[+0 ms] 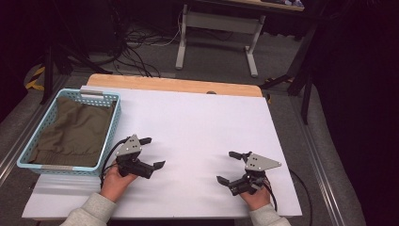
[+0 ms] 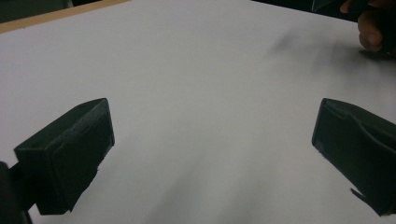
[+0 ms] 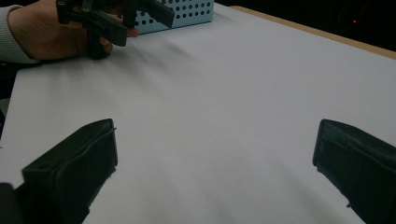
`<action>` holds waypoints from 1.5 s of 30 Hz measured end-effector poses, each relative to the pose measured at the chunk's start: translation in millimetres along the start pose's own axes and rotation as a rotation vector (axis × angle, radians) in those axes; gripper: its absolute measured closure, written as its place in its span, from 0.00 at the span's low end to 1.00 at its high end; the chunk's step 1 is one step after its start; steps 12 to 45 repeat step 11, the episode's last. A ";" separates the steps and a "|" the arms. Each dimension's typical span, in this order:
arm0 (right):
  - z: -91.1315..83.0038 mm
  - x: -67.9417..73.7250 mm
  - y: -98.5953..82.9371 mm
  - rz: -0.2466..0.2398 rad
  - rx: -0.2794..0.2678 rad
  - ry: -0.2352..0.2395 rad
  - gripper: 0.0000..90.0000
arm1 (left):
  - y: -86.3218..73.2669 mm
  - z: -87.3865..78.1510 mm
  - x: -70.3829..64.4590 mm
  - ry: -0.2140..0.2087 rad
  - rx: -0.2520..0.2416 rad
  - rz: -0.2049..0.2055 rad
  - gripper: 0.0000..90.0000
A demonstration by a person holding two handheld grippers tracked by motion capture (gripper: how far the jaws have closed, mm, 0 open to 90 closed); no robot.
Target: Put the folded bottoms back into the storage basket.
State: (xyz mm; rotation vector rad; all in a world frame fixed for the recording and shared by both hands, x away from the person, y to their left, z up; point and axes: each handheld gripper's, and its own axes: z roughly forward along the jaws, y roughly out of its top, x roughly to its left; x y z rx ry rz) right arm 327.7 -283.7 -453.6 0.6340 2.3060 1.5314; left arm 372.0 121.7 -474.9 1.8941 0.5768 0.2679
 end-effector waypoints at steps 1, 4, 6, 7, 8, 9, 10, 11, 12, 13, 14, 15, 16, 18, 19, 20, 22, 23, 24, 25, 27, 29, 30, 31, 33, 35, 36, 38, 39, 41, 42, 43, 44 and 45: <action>-0.1 0.0 0.0 0.000 0.000 0.000 0.01 | 0.0 0.0 0.0 0.000 0.000 0.000 0.00; -0.2 -0.1 0.1 0.001 -0.001 -0.001 0.00 | 1.0 -2.5 -0.8 0.008 -0.007 0.000 0.00; -0.1 -0.1 0.1 0.000 -0.001 -0.001 0.01 | 1.3 -3.2 -0.8 0.012 -0.008 0.001 0.00; -0.1 0.0 0.1 0.000 -0.001 -0.001 0.00 | 1.4 -3.2 -1.0 0.014 -0.007 0.003 0.00; -0.1 -0.1 0.0 0.001 -0.001 -0.002 0.01 | 1.6 -3.2 -1.4 0.017 -0.003 0.007 0.00; -0.1 -0.1 0.0 0.001 -0.001 -0.002 0.01 | 1.6 -3.2 -1.4 0.017 -0.003 0.007 0.00; 0.0 -0.1 -0.1 0.001 0.001 -0.003 0.01 | 1.9 -3.0 -1.9 0.018 -0.002 0.009 0.00; 0.0 -0.1 -0.1 0.001 0.001 -0.003 0.01 | 2.0 -2.9 -2.2 0.017 -0.001 0.009 0.00; 0.0 -0.1 -0.1 0.001 0.001 -0.003 0.01 | 2.0 -2.9 -2.2 0.017 -0.001 0.009 0.00; 0.0 -0.1 -0.1 0.001 0.001 -0.003 0.01 | 2.0 -2.9 -2.2 0.017 -0.001 0.009 0.00; 0.0 -0.1 -0.1 0.001 0.001 -0.003 0.01 | 2.0 -2.9 -2.2 0.017 -0.001 0.009 0.00; 0.0 -0.1 -0.1 0.001 0.001 -0.003 0.01 | 2.0 -2.9 -2.2 0.017 -0.001 0.009 0.00; 0.0 -0.1 -0.1 0.001 0.001 -0.003 0.01 | 2.0 -2.9 -2.2 0.017 -0.001 0.009 0.00; 0.0 -0.1 -0.1 0.001 0.001 -0.003 0.01 | 2.0 -2.9 -2.2 0.017 -0.001 0.009 0.00; 0.0 -0.1 -0.1 0.001 0.001 -0.003 0.01 | 2.0 -2.9 -2.2 0.017 -0.001 0.009 0.00; 0.0 -0.1 -0.1 0.001 0.001 -0.003 0.01 | 2.0 -2.9 -2.2 0.017 -0.001 0.009 0.00; 0.0 -0.1 -0.1 0.001 0.001 -0.003 0.01 | 2.0 -2.9 -2.2 0.017 -0.001 0.009 0.00; 0.0 -0.1 -0.1 0.001 0.001 -0.003 0.01 | 2.0 -2.9 -2.2 0.017 -0.001 0.009 0.00; 0.0 -0.1 -0.1 0.001 0.001 -0.003 0.01 | 2.0 -2.9 -2.2 0.017 -0.001 0.009 0.00; 0.0 -0.1 -0.1 0.001 0.001 -0.003 0.01 | 2.0 -2.9 -2.2 0.017 -0.001 0.009 0.00; 0.0 -0.1 -0.1 0.001 0.001 -0.003 0.01 | 2.0 -2.9 -2.2 0.017 -0.001 0.009 0.00; 0.0 -0.1 -0.1 0.001 0.001 -0.003 0.01 | 2.0 -2.9 -2.2 0.017 -0.001 0.009 0.00; 0.0 -0.1 -0.1 0.001 0.001 -0.003 0.01 | 2.0 -2.9 -2.2 0.017 -0.001 0.009 0.00; 0.0 -0.1 -0.1 0.001 0.001 -0.003 0.01 | 2.0 -2.9 -2.2 0.017 -0.001 0.009 0.00; 0.0 -0.1 -0.1 0.001 0.001 -0.003 0.01 | 2.0 -2.9 -2.2 0.017 -0.001 0.009 0.00; 0.0 -0.1 -0.1 0.001 0.001 -0.003 0.01 | 2.0 -2.9 -2.2 0.017 -0.001 0.009 0.00; 0.0 -0.1 -0.1 0.001 0.001 -0.003 0.01 | 2.0 -2.9 -2.2 0.017 -0.001 0.009 0.00; 0.0 -0.1 -0.1 0.001 0.001 -0.003 0.01 | 2.0 -2.9 -2.2 0.017 -0.001 0.009 0.00; 0.0 -0.1 -0.1 0.001 0.001 -0.003 0.01 | 2.0 -2.9 -2.2 0.017 -0.001 0.009 0.00; 0.0 -0.1 -0.1 0.001 0.001 -0.003 0.01 | 2.0 -2.9 -2.2 0.017 -0.001 0.009 0.00; 0.0 -0.1 -0.1 0.001 0.001 -0.003 0.01 | 2.0 -2.9 -2.2 0.017 -0.001 0.009 0.00; 0.0 -0.1 -0.1 0.001 0.001 -0.003 0.01 | 2.0 -2.9 -2.2 0.017 -0.001 0.009 0.00; 0.0 -0.1 -0.1 0.001 0.001 -0.003 0.01 | 2.0 -2.9 -2.2 0.017 -0.001 0.009 0.00; 0.0 -0.1 -0.1 0.001 0.001 -0.003 0.01 | 2.0 -2.9 -2.2 0.017 -0.001 0.009 0.00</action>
